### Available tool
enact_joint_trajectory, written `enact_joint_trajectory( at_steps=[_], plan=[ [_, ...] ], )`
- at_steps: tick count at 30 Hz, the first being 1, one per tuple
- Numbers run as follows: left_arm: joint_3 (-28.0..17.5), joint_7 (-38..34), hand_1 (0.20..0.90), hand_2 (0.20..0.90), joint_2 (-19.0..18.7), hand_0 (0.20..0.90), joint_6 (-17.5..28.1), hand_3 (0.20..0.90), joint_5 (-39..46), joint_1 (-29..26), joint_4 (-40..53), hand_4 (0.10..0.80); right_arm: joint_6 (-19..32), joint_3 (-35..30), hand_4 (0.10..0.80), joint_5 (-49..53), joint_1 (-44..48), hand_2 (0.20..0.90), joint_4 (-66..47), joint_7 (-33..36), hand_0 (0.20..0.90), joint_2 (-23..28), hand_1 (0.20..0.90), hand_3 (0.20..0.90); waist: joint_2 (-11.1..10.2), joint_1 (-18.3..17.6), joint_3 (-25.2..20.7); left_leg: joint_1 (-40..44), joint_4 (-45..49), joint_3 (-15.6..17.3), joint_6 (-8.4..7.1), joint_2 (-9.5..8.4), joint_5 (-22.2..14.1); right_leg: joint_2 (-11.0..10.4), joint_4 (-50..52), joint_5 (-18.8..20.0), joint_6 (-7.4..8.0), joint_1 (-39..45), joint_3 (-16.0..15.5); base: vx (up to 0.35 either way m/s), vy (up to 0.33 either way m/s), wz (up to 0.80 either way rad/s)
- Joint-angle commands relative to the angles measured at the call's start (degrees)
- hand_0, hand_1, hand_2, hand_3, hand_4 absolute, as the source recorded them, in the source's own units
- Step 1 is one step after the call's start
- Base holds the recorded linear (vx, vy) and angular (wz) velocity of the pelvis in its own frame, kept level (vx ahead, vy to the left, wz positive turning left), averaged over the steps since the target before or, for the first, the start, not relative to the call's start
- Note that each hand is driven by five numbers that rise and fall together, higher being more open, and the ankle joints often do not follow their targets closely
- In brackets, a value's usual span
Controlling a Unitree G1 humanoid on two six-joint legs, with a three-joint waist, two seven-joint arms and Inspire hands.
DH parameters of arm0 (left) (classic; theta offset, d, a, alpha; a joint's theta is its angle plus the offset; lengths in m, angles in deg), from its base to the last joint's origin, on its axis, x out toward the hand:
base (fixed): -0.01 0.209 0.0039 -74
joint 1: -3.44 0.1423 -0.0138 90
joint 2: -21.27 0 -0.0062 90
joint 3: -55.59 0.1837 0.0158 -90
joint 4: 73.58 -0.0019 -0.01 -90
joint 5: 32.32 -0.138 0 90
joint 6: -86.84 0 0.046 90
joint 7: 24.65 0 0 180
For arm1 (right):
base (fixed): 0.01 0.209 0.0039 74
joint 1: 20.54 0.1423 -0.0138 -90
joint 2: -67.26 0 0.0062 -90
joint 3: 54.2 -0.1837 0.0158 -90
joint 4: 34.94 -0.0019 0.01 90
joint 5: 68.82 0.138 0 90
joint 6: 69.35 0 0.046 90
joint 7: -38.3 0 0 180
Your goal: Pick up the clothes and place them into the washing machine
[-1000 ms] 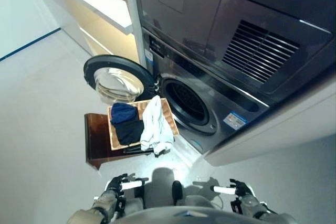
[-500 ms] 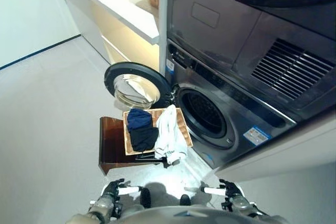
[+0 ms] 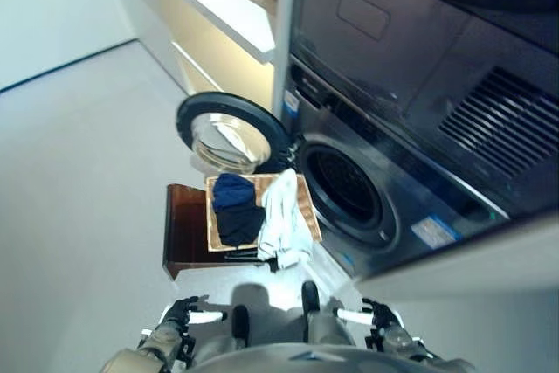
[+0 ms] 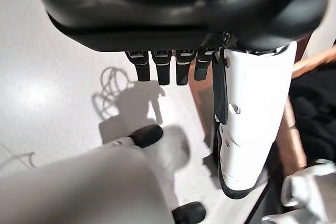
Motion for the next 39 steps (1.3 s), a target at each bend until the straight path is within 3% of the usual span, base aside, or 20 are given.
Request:
enact_joint_trajectory(
  at_steps=[1,9,20,29,39],
  plan=[
    [3.2,-0.4,0.900,0.900,0.6,0.900,2.1,0.900,-3.1,-3.2,0.9,0.800,1.1,2.6,0.800,-1.9,3.8,0.900,-1.3,1.7,0.900,2.5,0.900,0.900,-1.6,-0.8,-0.1,2.1,1.3,-0.2,-2.97,1.47,-5.2,-1.6,3.9,-2.9,1.25,-1.6,1.3,0.000,-0.007,0.06],
    [5.6,-3.6,0.900,0.900,1.0,0.900,2.7,0.900,-2.3,-3.8,2.1,0.800,2.1,7.9,0.800,-2.6,15.8,0.900,-7.9,5.5,0.900,0.8,0.900,0.900,-0.2,0.4,1.3,0.8,-0.1,-0.4,-2.76,0.96,-4.3,-2.8,4.8,-2.2,2.07,-4.1,1.0,-0.032,0.026,-0.12],
    [7.5,-5.9,0.900,0.900,1.4,0.900,2.7,0.900,-0.3,-4.4,3.1,0.800,2.3,11.1,0.800,-0.1,23.9,0.900,-16.2,7.6,0.900,-1.2,0.900,0.900,-0.2,1.7,3.2,-0.5,-0.1,-0.9,-2.74,0.83,-3.8,-3.8,6.1,-2.3,2.51,-5.3,0.4,-0.018,0.016,0.03],
    [4.6,-8.2,0.900,0.900,1.0,0.900,3.5,0.900,6.6,-4.6,4.3,0.800,2.9,11.5,0.800,5.1,26.6,0.900,-20.7,8.0,0.900,-2.8,0.900,0.900,-0.6,3.1,6.1,-3.4,0.4,-1.7,-2.72,0.34,-2.8,-4.3,5.7,-1.4,2.61,-7.1,0.2,-0.051,0.016,0.00],
    [4.9,-9.4,0.900,0.900,1.1,0.900,4.1,0.900,8.2,-4.5,4.8,0.800,3.0,11.8,0.800,5.9,28.9,0.900,-20.9,9.2,0.900,-1.8,0.900,0.900,-0.3,3.9,8.7,-6.4,0.6,-3.0,-2.88,-0.24,-1.5,-5.0,5.2,-0.5,2.34,-8.7,-0.1,-0.040,-0.002,0.08]
  ],
)
